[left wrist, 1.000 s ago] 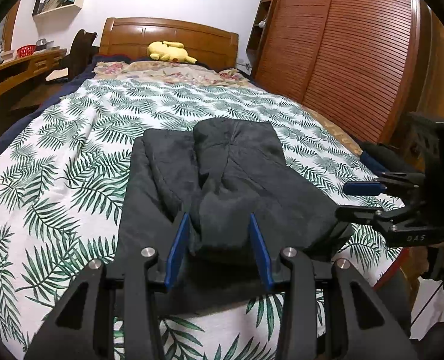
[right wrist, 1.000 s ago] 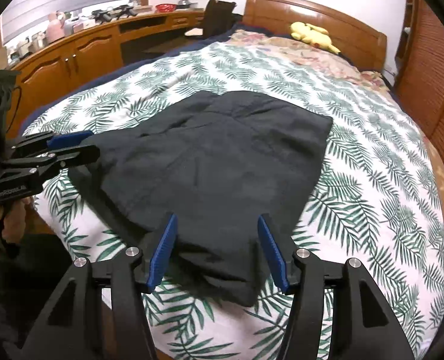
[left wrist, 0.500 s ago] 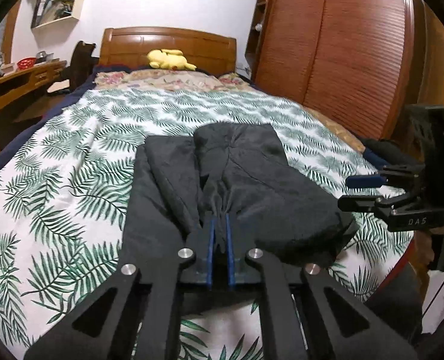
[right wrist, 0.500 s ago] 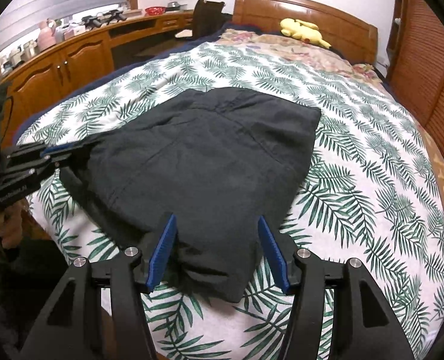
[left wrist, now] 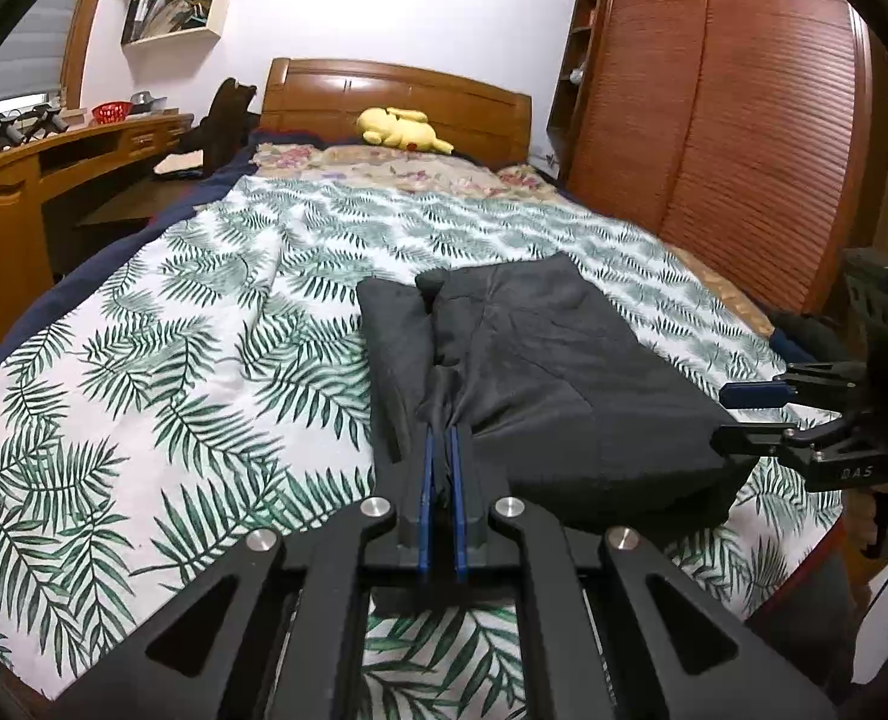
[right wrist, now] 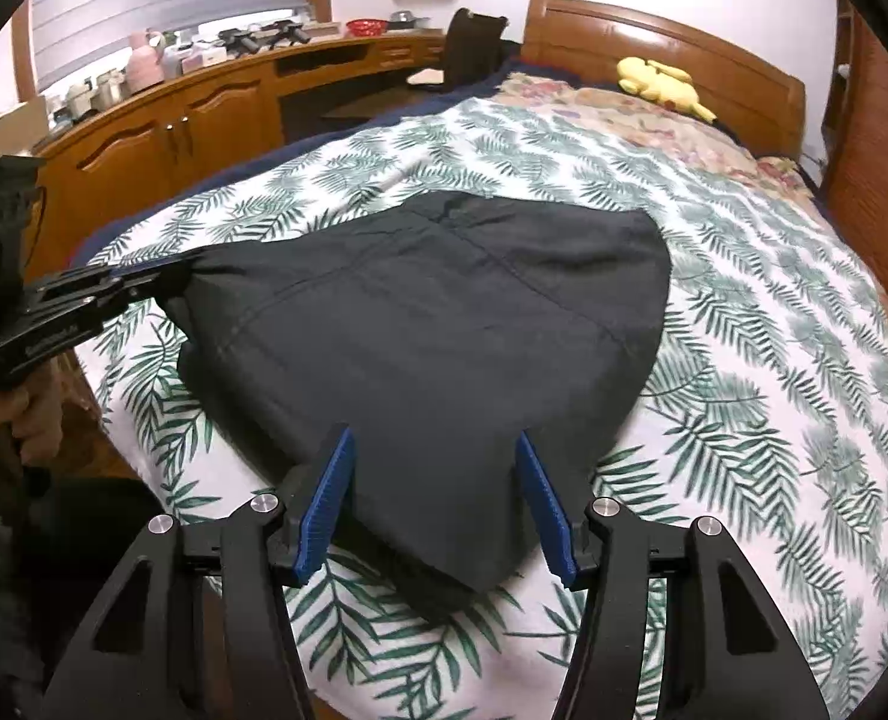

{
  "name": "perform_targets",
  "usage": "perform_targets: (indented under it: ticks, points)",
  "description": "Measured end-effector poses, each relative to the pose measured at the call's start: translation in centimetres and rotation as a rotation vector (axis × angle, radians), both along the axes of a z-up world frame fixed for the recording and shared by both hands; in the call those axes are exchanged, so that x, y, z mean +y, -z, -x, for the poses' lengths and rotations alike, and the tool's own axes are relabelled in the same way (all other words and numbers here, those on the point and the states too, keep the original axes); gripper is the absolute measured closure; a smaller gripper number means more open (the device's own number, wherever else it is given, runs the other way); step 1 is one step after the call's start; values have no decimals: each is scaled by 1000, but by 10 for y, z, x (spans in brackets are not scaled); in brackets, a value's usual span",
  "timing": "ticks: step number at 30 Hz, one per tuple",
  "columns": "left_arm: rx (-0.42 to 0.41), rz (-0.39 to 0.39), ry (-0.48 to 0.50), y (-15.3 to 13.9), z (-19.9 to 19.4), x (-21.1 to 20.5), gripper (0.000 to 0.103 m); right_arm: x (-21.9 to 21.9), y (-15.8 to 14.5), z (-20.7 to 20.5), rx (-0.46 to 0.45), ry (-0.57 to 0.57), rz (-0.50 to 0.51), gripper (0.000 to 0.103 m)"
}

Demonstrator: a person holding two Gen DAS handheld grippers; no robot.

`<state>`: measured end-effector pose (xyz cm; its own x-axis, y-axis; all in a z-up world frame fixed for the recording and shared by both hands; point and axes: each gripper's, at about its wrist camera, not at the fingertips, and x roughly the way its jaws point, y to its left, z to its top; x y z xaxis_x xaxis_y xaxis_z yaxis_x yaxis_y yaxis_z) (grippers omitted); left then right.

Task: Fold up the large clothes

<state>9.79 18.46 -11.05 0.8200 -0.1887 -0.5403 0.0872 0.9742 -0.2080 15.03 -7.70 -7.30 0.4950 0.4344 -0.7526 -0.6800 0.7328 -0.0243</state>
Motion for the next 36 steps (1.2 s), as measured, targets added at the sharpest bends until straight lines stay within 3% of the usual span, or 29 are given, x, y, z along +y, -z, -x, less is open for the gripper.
perform_targets:
  ticks: [3, 9, 16, 19, 24, 30, 36]
  points:
    - [22, -18, 8, 5, -3, -5, 99, -1, 18, -4, 47, 11, 1, 47]
    - [45, -40, 5, 9, -8, -11, 99, -8, 30, -2, 52, 3, -1, 47]
    - [67, -26, -15, 11, -6, -7, 95, -13, 15, -5, 46, -21, 0, 47]
    - [77, -31, -24, 12, -4, -7, 93, -20, 2, -15, 1, -13, 0, 47]
    - [86, -46, -38, 13, 2, -7, 89, -24, -5, -63, -42, 26, 22, 44]
    - [87, -65, -51, 17, 16, -6, 82, -25, 19, -145, 15, 103, 16, 43]
    - [100, -58, -49, 22, 18, -6, 73, -20, 41, -188, 19, 128, 32, 39]
